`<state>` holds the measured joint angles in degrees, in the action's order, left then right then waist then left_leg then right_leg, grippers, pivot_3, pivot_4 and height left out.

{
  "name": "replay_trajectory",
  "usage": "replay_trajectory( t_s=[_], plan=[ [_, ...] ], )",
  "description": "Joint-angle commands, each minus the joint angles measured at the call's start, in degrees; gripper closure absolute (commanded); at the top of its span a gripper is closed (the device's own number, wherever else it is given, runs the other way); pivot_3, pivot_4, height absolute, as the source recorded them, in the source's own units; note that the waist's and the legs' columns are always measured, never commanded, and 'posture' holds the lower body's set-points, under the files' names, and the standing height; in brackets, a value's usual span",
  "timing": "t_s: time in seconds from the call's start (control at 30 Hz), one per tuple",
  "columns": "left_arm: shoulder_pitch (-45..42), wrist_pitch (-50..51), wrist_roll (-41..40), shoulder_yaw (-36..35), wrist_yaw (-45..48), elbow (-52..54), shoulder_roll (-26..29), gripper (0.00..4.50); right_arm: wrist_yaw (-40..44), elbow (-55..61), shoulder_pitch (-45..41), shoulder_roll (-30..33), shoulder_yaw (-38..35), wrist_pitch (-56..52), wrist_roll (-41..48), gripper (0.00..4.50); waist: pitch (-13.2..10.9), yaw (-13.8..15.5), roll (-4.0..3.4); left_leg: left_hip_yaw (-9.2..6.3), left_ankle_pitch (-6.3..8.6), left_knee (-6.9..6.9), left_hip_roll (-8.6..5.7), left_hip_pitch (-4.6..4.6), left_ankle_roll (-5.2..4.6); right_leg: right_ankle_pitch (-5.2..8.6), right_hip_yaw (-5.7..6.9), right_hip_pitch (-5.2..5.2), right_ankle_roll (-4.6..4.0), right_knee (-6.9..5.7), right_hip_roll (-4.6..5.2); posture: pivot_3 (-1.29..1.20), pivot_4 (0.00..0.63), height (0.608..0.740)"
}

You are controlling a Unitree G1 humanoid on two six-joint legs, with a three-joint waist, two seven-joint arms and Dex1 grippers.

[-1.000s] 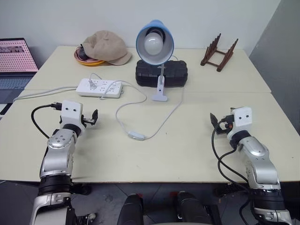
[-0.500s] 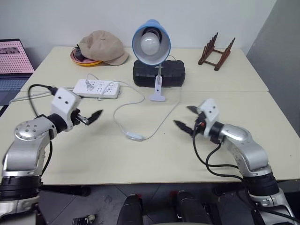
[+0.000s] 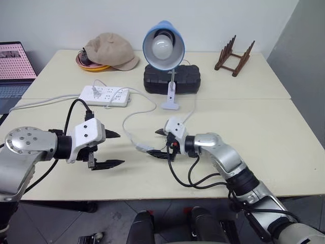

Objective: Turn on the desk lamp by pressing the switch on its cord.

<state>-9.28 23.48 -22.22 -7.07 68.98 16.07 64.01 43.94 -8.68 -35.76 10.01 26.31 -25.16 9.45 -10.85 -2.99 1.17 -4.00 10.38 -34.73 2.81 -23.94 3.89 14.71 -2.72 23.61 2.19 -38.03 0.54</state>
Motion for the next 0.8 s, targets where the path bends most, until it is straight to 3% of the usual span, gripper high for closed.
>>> replay_trajectory(
  t_s=[0.03, 0.2, 0.3, 0.7, 0.8],
  plan=[
    [-0.07, -0.94, 0.01, -1.62, 0.69, 0.78, 0.79, 0.00, 2.14, -1.42, -2.52, -1.12, 1.22, 2.00, -1.69, 0.01, 0.00, -0.05, 0.00, 0.01, 0.00, 0.00, 0.00, -0.02, 0.00, 0.00, 0.00, 0.02, 0.01, -0.01, 0.00, 0.00, 0.150, 0.740],
    [0.42, -1.18, 0.24, -2.16, 0.13, 0.93, 0.36, 0.00, 4.01, -4.34, -3.15, -1.21, 2.63, 2.91, -4.20, 0.01, 0.00, -0.12, 0.00, -0.01, 0.00, 0.04, 0.04, 0.00, 0.00, 0.00, 0.00, 0.08, 0.00, -0.09, -0.06, 0.00, 0.150, 0.740],
    [0.83, -2.40, 0.93, -2.02, -0.23, 1.05, 0.08, 0.00, 5.00, -4.27, -2.79, -1.30, 2.54, 2.95, -4.66, 0.53, 0.00, -0.12, 0.00, -0.01, 0.00, 0.03, 0.04, 0.01, 0.00, 0.01, -0.01, 0.08, -0.02, -0.10, -0.07, 0.00, 0.150, 0.740],
    [0.42, -1.82, 0.12, -1.59, -0.79, 1.53, -0.56, 0.00, 4.90, -6.46, -3.34, -2.29, 1.01, 4.46, -5.93, 3.70, 0.00, -0.12, 0.00, 0.00, 0.00, 0.03, 0.04, 0.01, 0.00, 0.01, -0.01, 0.08, -0.01, -0.10, -0.07, 0.00, 0.150, 0.740],
    [-0.04, -1.90, 0.34, -1.11, -0.89, 1.20, -0.65, 0.00, 5.36, -6.99, -3.24, -1.91, 0.32, 5.06, -5.95, 4.15, 0.00, -0.12, 0.00, 0.00, 0.00, 0.03, 0.04, 0.01, 0.00, 0.01, -0.01, 0.08, -0.02, -0.11, -0.07, 0.00, 0.150, 0.740]
  ],
)
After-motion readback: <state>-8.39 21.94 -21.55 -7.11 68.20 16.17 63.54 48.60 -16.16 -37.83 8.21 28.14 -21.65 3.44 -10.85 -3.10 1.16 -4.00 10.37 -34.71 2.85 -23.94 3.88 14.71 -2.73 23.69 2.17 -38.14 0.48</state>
